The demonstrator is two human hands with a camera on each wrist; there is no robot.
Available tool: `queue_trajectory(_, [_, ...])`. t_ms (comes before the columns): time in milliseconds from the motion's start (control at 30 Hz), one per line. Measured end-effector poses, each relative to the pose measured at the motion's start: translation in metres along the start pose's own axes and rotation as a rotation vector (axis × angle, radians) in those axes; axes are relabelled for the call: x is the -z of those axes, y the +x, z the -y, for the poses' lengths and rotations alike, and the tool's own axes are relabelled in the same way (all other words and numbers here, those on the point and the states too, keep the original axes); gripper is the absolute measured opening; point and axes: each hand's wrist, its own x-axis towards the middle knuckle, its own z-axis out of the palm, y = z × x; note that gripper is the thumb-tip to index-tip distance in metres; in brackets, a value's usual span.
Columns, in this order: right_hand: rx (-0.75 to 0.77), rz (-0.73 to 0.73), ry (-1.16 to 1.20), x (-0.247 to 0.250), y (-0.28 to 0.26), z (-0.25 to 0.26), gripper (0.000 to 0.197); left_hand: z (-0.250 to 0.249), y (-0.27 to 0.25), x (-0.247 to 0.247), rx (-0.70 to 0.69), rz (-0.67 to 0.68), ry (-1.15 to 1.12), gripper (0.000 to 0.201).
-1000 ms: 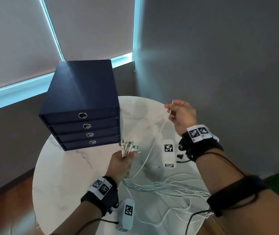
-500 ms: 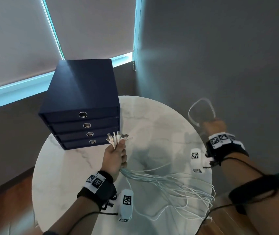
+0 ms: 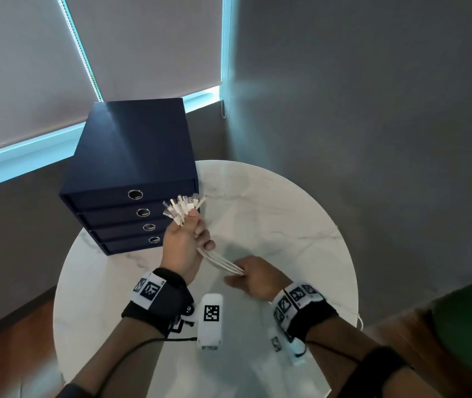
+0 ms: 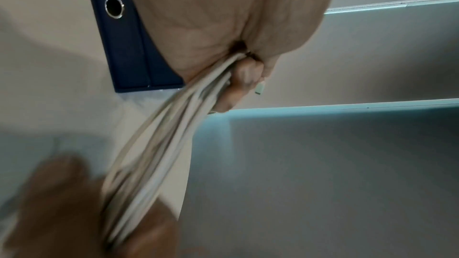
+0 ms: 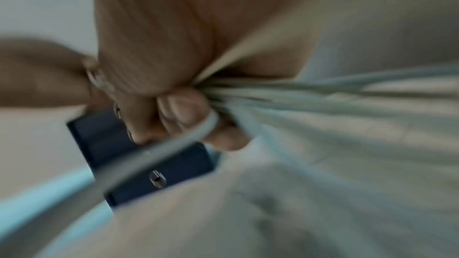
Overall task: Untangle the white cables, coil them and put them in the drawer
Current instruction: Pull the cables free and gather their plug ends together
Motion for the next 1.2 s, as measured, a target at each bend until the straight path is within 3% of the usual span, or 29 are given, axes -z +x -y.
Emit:
queue_trajectory(233, [-0.292,-0.069,-0.262,0.023,-0.042,-0.101,0.031,-0.009,0.001,0.006,0.007,-0.050,-0.020,0.031])
queue_trajectory(333, [-0.410,-0.134,-0.320,0.047,-0.068,-0.142,0.019,-0.013,0.002,0.009,0.034,-0.060,-0.015,0.032])
queue_trajectory(533, [-0.628,-0.325,-0.427,0.089,-0.098,-0.174,0.018,-0.012,-0.004,0.015,0.088,-0.022,0.055,0.031])
queue_trajectory(600, [-0.656,-0.282,-0.441,0.088,-0.094,-0.179,0.016,-0.009,-0.007,0.013,0.090,0.005,0.094,0.032])
queue_trajectory(667, [-0.649,-0.140,-0.368,0.080,-0.084,-0.183,0.017,-0.005,-0.008,0.011,0.077,0.026,0.141,0.033])
queue_trajectory(767, [-0.589,0.075,-0.323,0.072,-0.065,-0.162,0.040,0.005,-0.008,0.011,0.064,0.043,0.224,0.036])
queue_trajectory(867, [-0.429,-0.009,-0.261,0.065,-0.043,-0.122,0.062,0.017,-0.011,0.009,0.067,0.051,0.297,0.036])
queue_trajectory(900, [-0.337,-0.072,-0.181,0.062,-0.037,-0.103,0.059,0.020,-0.012,0.008,0.069,0.057,0.307,0.035])
queue_trajectory(1000, [0.016,-0.295,0.023,0.052,-0.020,-0.041,0.024,0.025,-0.016,0.005,0.054,0.082,0.370,0.035])
queue_trajectory(1033, [0.109,-0.341,0.048,0.049,-0.016,-0.021,0.025,0.026,-0.016,0.004,0.046,0.089,0.400,0.035])
queue_trajectory(1133, [0.271,-0.302,0.054,0.043,-0.012,0.027,0.046,0.025,-0.018,-0.001,0.039,0.083,0.441,0.032])
queue_trajectory(1200, [0.234,-0.194,0.018,0.043,-0.013,0.040,0.046,0.023,-0.018,-0.001,0.026,0.060,0.435,0.031])
